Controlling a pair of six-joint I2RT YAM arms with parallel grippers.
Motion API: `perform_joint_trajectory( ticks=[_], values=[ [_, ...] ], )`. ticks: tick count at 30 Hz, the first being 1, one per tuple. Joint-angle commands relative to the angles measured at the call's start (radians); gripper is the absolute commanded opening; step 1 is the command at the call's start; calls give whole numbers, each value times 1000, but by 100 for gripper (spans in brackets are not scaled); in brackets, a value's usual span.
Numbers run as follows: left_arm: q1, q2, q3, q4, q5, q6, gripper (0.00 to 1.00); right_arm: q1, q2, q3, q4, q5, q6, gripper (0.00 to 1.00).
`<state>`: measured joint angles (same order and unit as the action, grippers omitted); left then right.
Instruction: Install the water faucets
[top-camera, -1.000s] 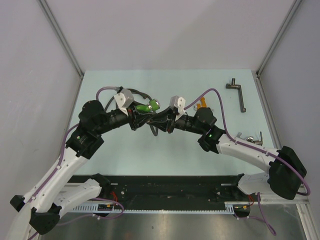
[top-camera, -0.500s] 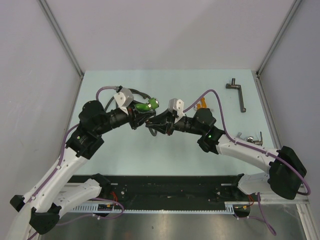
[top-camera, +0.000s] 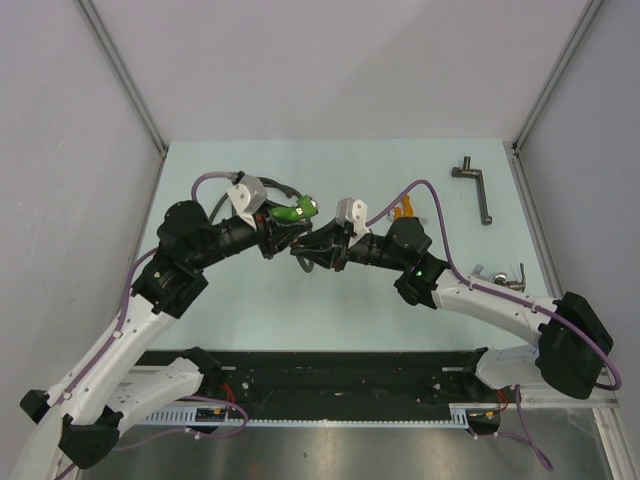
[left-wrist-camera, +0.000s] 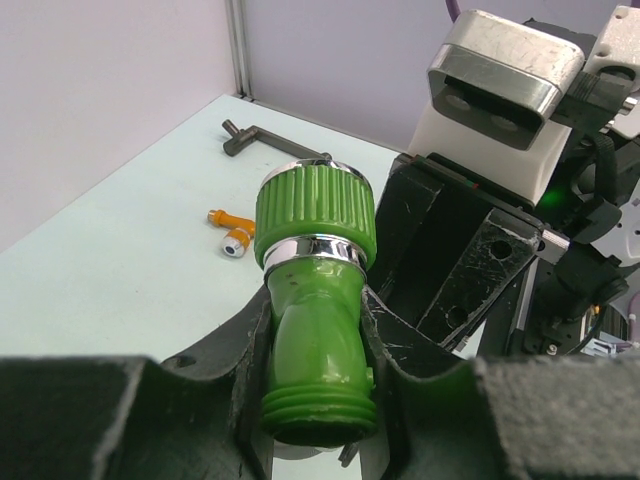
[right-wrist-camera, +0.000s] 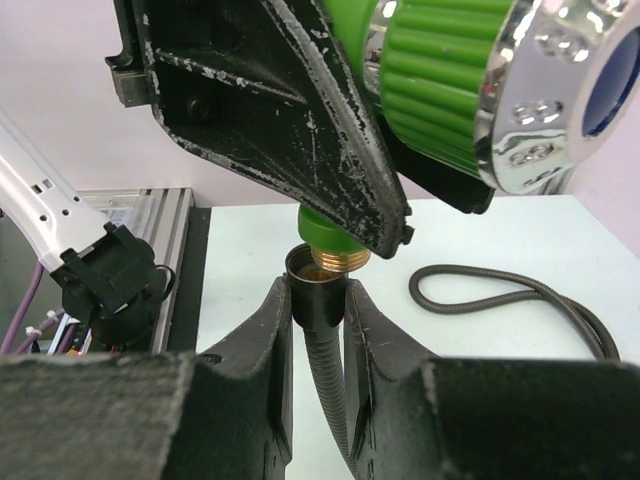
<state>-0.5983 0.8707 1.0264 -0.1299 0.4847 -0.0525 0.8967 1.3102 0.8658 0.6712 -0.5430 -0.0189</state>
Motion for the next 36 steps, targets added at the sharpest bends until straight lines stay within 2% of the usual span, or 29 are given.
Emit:
perform_joint_trajectory(
  ticks=[1,29,36],
  values=[
    [-12,4,4,29,45,19,2,1,-28,24,93,28,7,5],
    [-38,2,14,-40,6,83,3,-21,-75,12,53,64,5,6],
    [-40,24,20,-40,61,71,2,-12,-81,10,53,34,-7,6]
  ],
)
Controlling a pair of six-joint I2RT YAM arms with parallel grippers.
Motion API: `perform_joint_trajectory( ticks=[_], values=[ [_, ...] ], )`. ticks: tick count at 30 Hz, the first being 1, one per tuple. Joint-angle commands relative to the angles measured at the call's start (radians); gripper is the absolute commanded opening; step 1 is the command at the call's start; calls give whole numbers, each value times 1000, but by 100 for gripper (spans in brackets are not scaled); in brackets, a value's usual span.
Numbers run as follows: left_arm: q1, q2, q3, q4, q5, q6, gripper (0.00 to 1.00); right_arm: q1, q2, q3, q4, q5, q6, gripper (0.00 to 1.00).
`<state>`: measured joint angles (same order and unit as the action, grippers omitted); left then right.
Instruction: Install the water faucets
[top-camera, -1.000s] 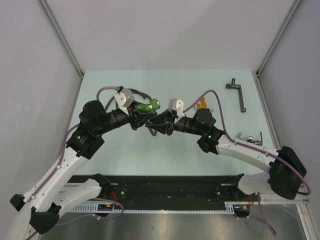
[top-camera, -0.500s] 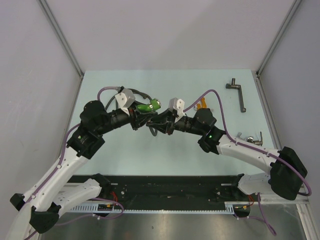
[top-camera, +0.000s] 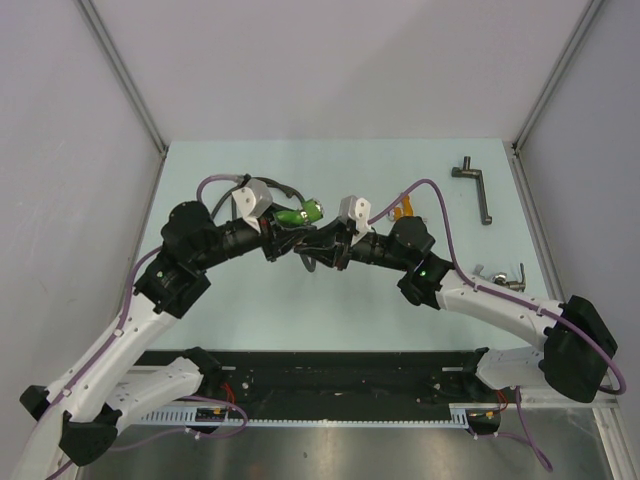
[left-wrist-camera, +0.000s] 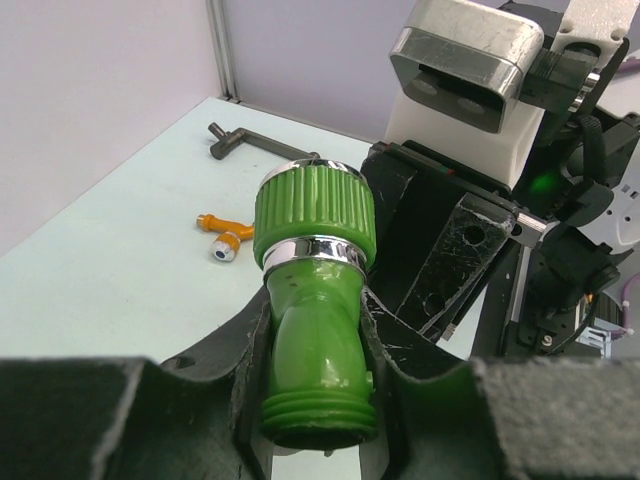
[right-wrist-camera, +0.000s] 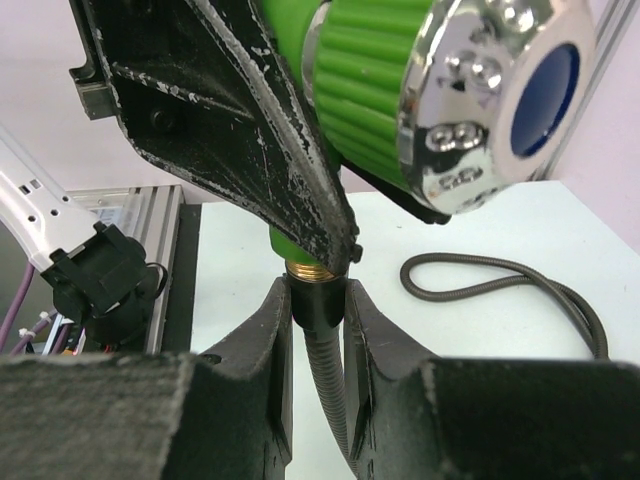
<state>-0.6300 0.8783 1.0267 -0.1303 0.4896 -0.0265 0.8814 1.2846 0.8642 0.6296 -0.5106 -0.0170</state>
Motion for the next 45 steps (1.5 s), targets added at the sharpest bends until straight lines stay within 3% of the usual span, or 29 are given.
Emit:
perform_joint_trajectory(
  ticks=[1,17,26,35,45],
  values=[
    [-10,19,21,-40,72,43,2,1,-56,12,94,-3,-11,6],
    [-11,31,-17,-6,153,-4,2,-28,-100,-22,142,-48,43,5],
    [-11,50,-39,55,262,-41,1,-67,-96,-21,197,-218,115,5],
    [-11,77,-50,126,478,-79,1,-117,-71,-21,323,-399,236,5],
    [-10,133,-4,47,609,-67,0,-136,-70,-14,357,-508,290,4]
  ],
)
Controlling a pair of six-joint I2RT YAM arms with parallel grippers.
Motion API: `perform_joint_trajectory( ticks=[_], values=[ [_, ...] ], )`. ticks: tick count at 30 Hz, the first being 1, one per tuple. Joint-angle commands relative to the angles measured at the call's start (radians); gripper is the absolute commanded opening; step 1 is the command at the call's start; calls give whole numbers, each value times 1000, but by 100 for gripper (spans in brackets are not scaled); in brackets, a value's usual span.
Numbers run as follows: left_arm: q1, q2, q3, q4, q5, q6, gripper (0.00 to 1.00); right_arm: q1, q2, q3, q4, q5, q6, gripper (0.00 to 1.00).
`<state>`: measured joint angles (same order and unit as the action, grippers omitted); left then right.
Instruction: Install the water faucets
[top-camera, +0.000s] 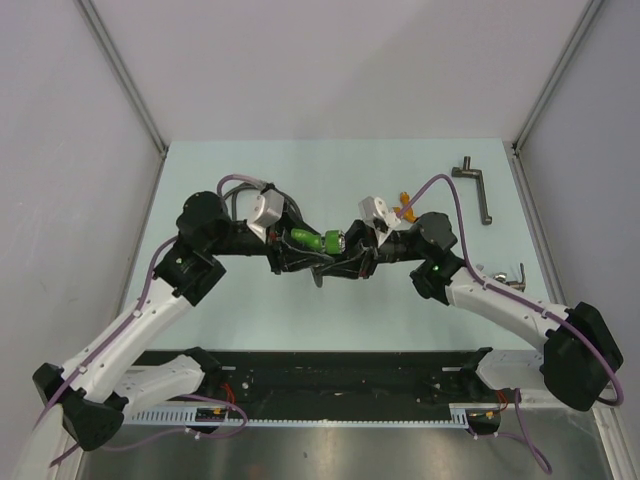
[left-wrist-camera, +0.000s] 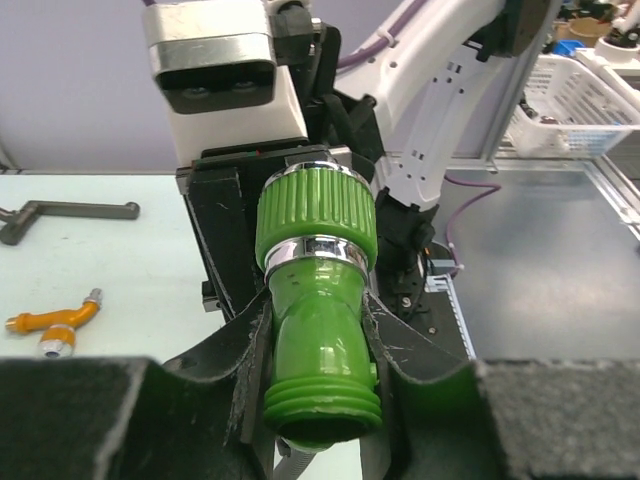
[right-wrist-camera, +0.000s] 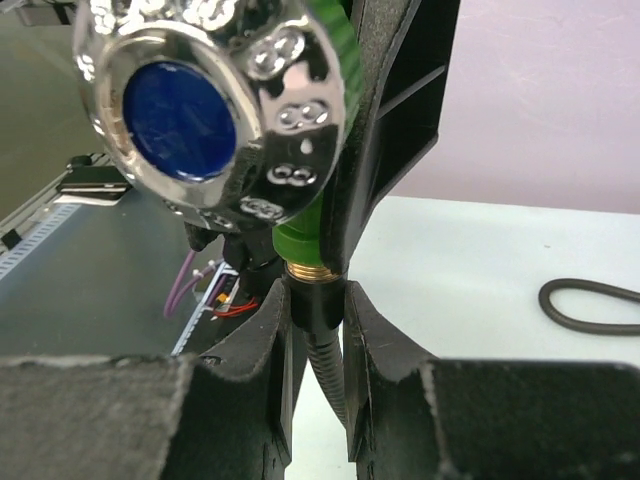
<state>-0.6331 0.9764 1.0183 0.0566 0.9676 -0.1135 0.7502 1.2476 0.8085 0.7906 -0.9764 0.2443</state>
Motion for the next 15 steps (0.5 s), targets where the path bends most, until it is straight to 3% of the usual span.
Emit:
perform_joint_trajectory(
  ticks=[1,15],
  values=[
    [-8,44,3,-139,141,15,0,-5,-34,40,197,-50,29,4],
    [-34,85,3,-138,292,43,0,-6,4,60,288,-133,124,5]
  ],
)
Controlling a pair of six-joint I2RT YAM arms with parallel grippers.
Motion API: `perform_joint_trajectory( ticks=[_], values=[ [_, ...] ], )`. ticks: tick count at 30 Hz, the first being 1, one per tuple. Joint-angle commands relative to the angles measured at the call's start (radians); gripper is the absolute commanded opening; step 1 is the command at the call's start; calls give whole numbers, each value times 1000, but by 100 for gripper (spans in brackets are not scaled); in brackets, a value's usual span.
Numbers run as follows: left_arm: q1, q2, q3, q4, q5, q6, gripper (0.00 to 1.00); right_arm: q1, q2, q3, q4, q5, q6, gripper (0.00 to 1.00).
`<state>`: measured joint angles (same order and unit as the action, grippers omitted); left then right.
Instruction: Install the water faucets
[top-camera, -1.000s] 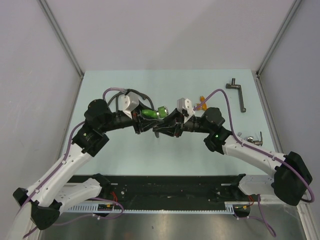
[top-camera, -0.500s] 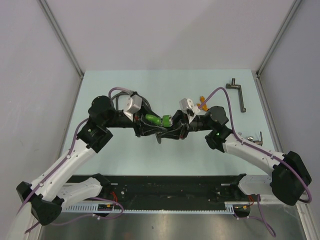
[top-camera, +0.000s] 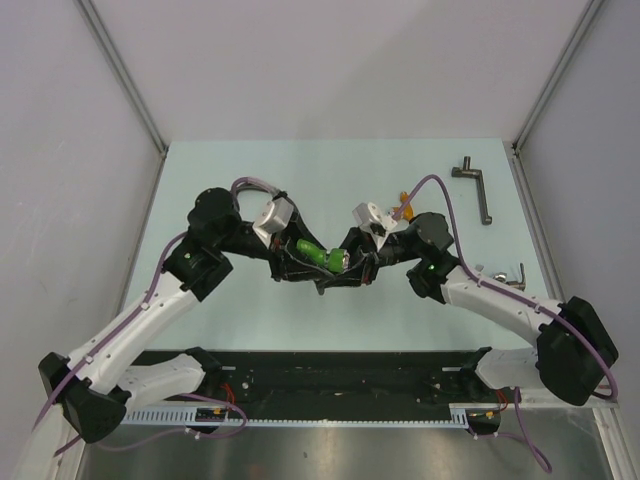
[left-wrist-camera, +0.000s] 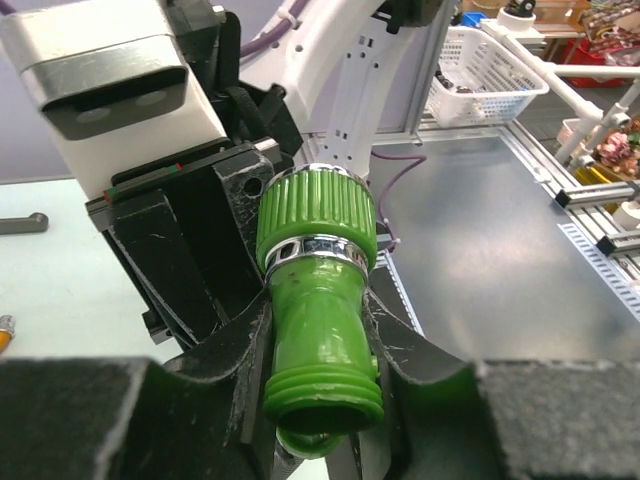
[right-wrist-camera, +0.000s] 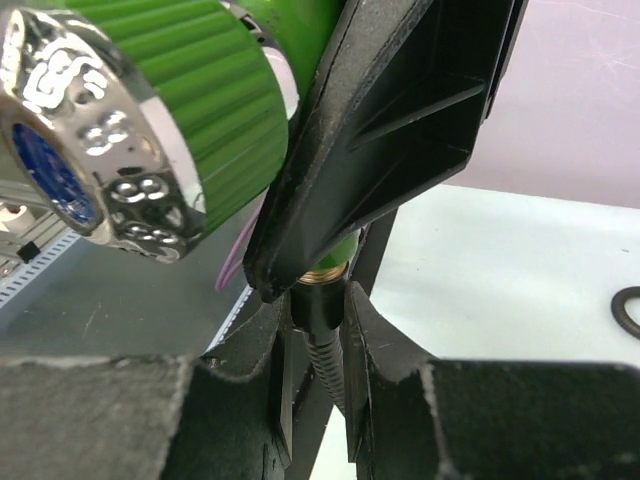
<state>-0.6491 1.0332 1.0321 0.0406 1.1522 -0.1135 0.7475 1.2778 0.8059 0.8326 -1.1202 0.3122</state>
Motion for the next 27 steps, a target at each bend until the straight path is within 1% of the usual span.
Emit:
perform_joint_trajectory(
  ticks=[1,5,13,17,18,21,26,27],
  values=[
    [-23,33,-10,-123,121,46,0,-4,-21,62,264,5,64,5],
    [-32,34,-20,-117,138,64,0,-4,-11,62,313,-9,103,5],
    [-49,39,-41,-44,204,37,0,-4,17,65,399,-36,157,5],
    [-53,45,-44,-45,219,32,0,-2,28,76,410,-47,176,5],
    [-55,48,-44,-45,218,32,0,-2,29,78,407,-49,176,6],
    [-55,42,-47,-45,202,32,0,0,34,79,401,-52,171,12],
    [-53,18,-63,-8,156,31,0,-7,41,82,378,-49,160,16],
    [-53,16,-64,-5,153,28,0,-7,43,82,376,-47,157,21]
  ],
)
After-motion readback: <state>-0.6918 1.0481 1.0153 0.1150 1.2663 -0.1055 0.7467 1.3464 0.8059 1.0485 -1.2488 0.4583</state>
